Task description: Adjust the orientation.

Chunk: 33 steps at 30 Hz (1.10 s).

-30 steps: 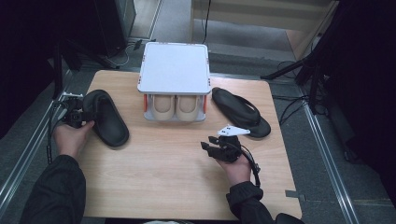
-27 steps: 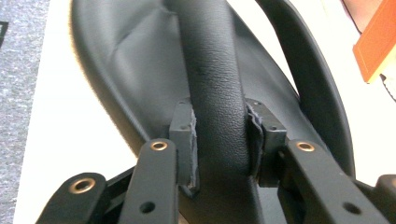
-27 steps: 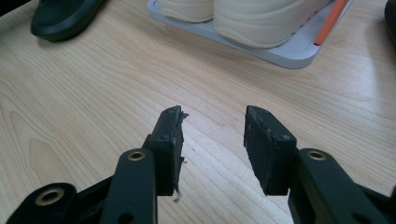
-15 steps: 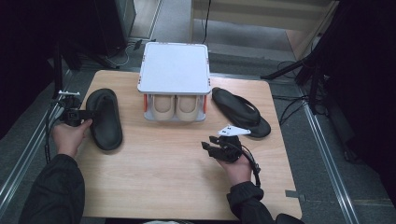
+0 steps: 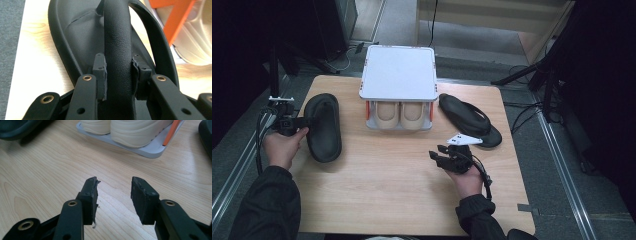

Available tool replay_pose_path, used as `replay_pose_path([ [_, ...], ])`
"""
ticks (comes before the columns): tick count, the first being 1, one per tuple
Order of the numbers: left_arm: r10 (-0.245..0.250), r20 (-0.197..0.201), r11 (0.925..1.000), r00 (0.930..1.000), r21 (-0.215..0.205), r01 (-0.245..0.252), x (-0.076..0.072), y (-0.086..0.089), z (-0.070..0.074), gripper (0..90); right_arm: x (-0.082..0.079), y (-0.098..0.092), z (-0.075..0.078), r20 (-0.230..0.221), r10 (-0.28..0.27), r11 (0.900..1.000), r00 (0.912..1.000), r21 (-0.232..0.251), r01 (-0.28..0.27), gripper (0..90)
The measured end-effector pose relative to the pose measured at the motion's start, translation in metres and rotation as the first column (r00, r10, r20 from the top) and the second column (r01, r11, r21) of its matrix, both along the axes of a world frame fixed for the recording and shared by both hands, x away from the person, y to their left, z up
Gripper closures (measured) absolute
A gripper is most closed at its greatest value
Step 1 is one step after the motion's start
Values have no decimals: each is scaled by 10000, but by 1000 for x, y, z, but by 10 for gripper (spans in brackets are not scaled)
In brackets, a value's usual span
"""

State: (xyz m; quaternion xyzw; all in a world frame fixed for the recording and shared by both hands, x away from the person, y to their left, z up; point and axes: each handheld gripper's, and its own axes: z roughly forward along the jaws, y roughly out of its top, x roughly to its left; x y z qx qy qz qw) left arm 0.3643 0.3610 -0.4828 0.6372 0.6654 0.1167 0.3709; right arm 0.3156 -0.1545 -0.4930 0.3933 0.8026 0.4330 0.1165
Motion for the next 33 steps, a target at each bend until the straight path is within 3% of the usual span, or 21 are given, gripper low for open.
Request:
replay_pose_path([
  [7, -506, -44, 9987, 9987, -88, 506, -13, -20, 4, 699, 1, -1, 2, 68, -20, 10000, 10000, 97, 19, 564],
  [19, -1018, 228, 9947, 9945, -103, 1021, -51, -43, 13, 698, 10, -9, 9, 224, -117, 9996, 9997, 258, 111, 562],
  [23, -1282, 249, 9917, 9914, 75, 1280, -64, -56, 14, 697, 13, -9, 10, 234, -156, 9996, 9996, 229, 150, 559],
  [33, -1676, 479, 9858, 9847, -43, 1680, -88, -81, 15, 697, 23, -12, 12, 289, -348, 9989, 9990, 335, 338, 557],
])
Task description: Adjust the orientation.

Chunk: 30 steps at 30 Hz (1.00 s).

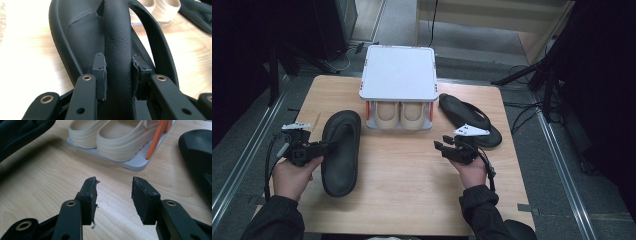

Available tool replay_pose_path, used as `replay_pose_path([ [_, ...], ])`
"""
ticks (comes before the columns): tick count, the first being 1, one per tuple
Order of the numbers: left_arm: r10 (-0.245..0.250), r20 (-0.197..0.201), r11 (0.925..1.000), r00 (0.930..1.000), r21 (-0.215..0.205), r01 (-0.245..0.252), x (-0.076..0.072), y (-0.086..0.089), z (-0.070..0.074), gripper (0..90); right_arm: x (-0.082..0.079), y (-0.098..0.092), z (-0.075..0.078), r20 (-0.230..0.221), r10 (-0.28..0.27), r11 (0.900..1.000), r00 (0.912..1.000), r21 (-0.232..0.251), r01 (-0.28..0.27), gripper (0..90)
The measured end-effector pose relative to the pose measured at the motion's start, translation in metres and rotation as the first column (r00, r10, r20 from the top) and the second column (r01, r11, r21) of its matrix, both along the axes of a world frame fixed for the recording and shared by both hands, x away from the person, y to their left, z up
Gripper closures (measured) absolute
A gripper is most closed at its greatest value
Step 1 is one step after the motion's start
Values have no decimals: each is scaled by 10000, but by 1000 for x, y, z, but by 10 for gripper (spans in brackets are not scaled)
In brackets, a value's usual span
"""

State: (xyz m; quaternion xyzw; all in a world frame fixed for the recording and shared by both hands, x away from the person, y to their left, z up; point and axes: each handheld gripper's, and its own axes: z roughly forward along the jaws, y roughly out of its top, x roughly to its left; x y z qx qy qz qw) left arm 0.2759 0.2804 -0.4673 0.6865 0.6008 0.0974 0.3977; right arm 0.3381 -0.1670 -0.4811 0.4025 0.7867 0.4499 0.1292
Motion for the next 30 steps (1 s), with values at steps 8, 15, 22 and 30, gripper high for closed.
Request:
replay_pose_path([
  [8, -413, -51, 9990, 9991, -151, 412, -12, -18, -3, 696, 7, 3, 2, -10, 75, 10000, 10000, -17, -75, 556],
  [15, -791, -34, 9967, 9969, -170, 791, -17, -37, -5, 696, 11, 5, 1, -8, 81, 10000, 10000, 11, -81, 551],
  [22, -1352, -125, 9903, 9907, -330, 1347, -19, -57, -12, 696, 12, 6, 1, 11, 115, 9999, 9999, -28, -115, 549],
  [30, -1821, -323, 9833, 9827, -66, 1820, -14, -83, -24, 696, 12, 6, 1, 10, 88, 10000, 10000, -47, -87, 545],
])
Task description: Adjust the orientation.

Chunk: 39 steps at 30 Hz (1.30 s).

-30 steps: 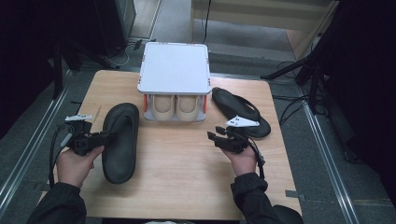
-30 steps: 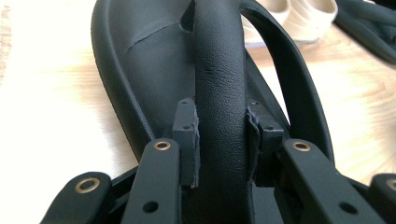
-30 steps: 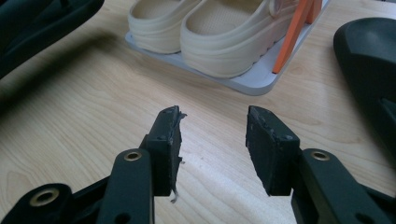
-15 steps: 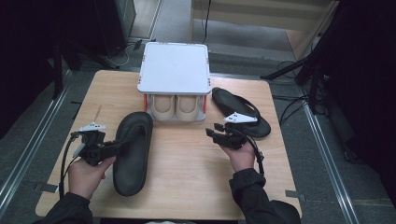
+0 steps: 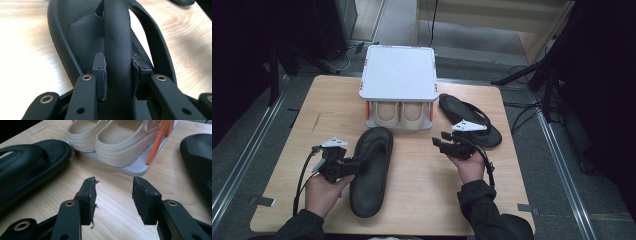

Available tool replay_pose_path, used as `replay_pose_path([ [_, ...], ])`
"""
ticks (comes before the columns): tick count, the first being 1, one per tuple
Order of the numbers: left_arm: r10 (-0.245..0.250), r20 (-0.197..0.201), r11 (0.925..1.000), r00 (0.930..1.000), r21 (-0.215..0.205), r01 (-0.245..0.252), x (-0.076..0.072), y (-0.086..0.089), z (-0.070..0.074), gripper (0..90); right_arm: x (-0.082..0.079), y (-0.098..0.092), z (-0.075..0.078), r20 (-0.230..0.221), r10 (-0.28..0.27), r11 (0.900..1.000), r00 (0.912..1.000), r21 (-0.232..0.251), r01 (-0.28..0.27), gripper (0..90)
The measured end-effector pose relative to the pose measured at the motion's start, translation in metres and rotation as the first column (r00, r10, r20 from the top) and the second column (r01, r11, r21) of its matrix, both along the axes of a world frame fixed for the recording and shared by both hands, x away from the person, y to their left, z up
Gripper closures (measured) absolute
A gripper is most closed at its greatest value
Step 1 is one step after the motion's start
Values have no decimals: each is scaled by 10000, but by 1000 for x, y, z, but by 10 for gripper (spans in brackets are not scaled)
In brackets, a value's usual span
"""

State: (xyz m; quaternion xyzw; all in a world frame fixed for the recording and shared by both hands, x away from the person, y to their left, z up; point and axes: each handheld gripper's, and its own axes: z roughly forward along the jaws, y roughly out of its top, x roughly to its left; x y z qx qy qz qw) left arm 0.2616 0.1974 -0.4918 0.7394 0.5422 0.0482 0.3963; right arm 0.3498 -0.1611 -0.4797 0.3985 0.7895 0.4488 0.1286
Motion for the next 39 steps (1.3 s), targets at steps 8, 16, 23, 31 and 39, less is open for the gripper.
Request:
replay_pose_path([
  [8, -273, -394, 9996, 9989, -63, 271, 6, -14, -16, 694, -1, 0, 0, -34, 20, 10000, 10000, -26, -20, 544],
  [16, -472, -536, 9989, 9974, 6, 473, 10, -18, -25, 678, -1, 1, -1, -3, 100, 9999, 10000, -80, -100, 546],
  [23, -645, -132, 9978, 9978, 141, 646, 7, -16, -11, 572, 1, 0, -2, -111, 69, 9999, 9999, -101, -70, 560],
  [31, -617, -66, 9980, 9981, -98, 617, 8, 0, 0, 445, 9, -8, -7, -366, -60, 9997, 9993, -229, 51, 691],
  [39, -418, 15, 9991, 9991, -18, 418, 18, 21, 2, 398, 23, -26, -17, -871, -570, 9973, 9946, -508, 527, 855],
])
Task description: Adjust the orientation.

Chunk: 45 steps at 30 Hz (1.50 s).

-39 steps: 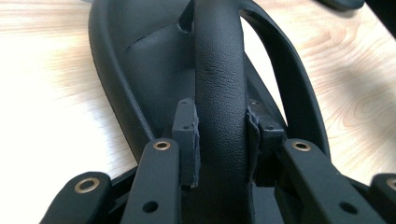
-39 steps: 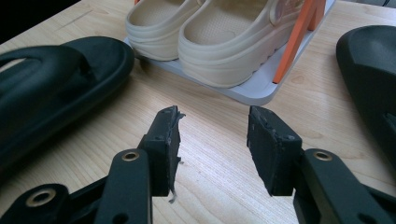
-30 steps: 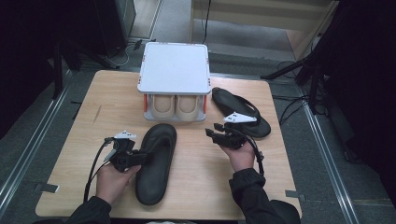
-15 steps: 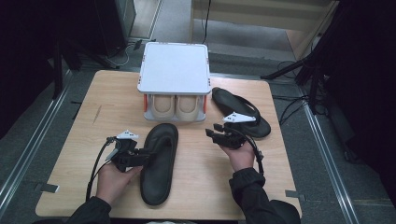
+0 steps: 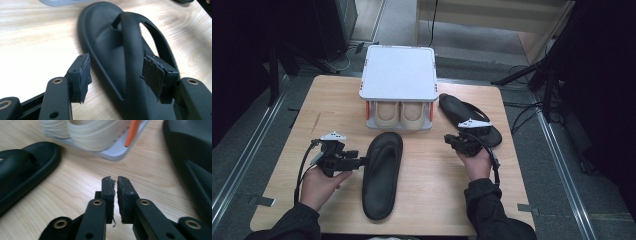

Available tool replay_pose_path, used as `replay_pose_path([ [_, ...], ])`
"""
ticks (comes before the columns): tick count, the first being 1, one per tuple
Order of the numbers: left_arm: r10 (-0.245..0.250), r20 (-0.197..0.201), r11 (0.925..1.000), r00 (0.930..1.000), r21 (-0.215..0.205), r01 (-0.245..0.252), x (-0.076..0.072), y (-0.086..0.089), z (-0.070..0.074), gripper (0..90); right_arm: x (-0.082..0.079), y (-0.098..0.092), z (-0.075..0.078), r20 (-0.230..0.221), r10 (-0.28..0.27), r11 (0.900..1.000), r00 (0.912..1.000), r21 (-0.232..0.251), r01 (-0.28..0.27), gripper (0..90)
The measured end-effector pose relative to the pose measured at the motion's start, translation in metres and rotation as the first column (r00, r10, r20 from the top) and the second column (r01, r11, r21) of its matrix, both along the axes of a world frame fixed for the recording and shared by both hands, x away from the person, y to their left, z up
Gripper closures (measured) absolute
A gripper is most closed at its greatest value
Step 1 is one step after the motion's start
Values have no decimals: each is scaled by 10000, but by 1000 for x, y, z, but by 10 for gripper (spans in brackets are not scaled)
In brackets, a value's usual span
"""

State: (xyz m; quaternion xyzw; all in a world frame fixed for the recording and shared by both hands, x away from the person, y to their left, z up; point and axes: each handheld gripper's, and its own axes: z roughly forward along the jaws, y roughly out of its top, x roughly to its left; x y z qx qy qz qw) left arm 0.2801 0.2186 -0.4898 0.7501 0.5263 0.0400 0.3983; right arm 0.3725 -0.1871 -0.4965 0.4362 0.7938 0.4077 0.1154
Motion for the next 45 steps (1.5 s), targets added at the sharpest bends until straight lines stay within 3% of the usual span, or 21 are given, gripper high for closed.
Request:
replay_pose_path([
  [9, -89, 341, 9999, 9994, 74, 86, 11, 15, 2, 385, 12, -26, -2, 40, -794, 9966, 9968, -211, 795, 900],
  [14, 74, 440, 9998, 9990, -203, -65, 15, 21, 4, 385, 21, -40, -6, -31, -1233, 9923, 9924, -93, 1233, 900],
  [16, 28, 456, 10000, 9990, 21, -29, 18, 22, 4, 386, 24, -43, -8, -30, -1328, 9911, 9911, -110, 1328, 900],
  [28, 252, 412, 9996, 9988, 108, -256, 27, 33, 3, 388, 39, -46, -25, -361, -1688, 9828, 9850, -820, 1654, 900],
  [37, 503, 355, 9987, 9981, 3, -504, 28, 43, 2, 389, 43, -56, -24, -496, -2033, 9767, 9779, -807, 1990, 900],
  [45, 544, 371, 9985, 9978, 36, -546, 28, 43, 1, 389, 47, -71, -24, -559, -2582, 9645, 9645, -722, 2541, 900],
])
